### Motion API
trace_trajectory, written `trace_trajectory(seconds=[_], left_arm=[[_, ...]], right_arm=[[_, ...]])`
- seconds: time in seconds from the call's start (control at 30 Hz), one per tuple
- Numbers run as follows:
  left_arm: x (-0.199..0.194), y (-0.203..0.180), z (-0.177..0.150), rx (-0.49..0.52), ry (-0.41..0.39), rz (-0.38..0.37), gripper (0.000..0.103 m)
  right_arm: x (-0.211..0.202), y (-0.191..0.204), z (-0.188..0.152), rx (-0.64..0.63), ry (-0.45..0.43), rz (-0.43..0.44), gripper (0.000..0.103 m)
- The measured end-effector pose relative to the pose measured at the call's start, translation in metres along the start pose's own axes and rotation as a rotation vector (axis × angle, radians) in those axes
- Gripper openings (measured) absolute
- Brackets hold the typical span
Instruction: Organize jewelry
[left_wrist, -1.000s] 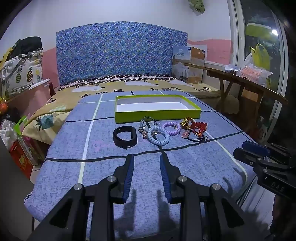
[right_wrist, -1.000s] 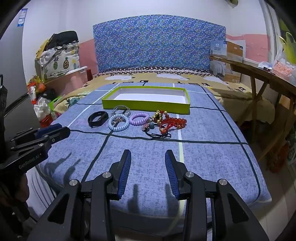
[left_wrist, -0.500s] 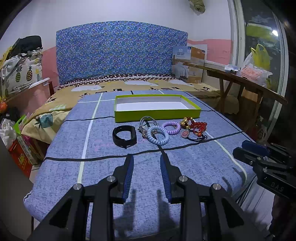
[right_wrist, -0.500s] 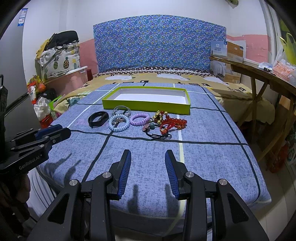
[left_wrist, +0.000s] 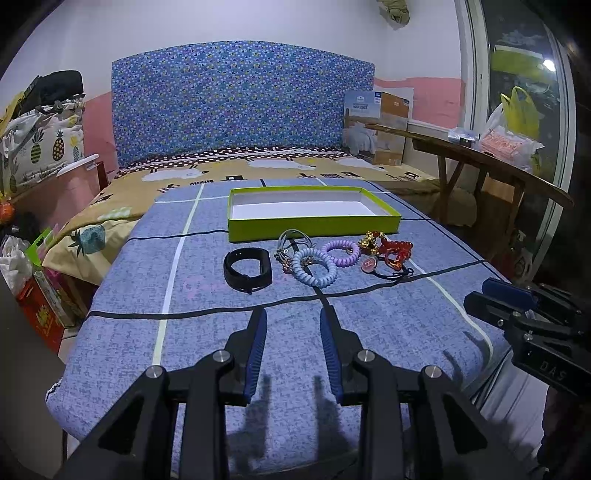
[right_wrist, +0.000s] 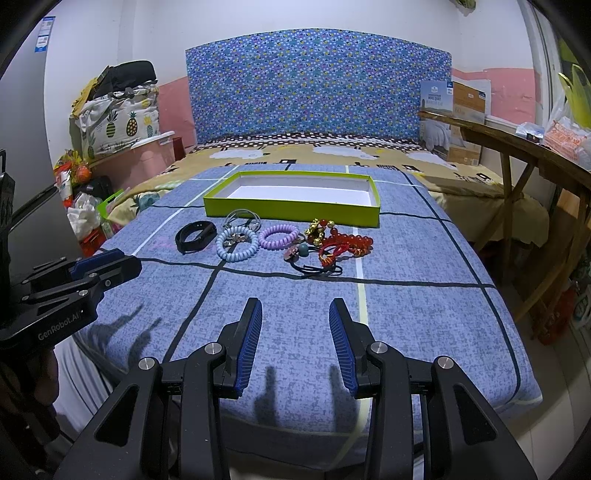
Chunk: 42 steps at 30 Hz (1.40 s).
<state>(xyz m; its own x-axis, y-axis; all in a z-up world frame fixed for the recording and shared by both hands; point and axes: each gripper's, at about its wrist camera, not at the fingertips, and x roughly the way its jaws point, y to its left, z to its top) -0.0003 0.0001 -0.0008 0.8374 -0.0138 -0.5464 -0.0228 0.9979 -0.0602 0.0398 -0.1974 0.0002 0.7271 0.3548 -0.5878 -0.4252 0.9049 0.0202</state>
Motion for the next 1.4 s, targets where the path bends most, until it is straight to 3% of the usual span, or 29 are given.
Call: trace_trajectory(seconds=[1.4], left_arm=[[0.0029,0.0008,-0.0013,0.007,0.015,0.003,0.031]], right_arm=[[0.0028,-0.0004,-0.0008,0.001,0.003,0.001,0.039]])
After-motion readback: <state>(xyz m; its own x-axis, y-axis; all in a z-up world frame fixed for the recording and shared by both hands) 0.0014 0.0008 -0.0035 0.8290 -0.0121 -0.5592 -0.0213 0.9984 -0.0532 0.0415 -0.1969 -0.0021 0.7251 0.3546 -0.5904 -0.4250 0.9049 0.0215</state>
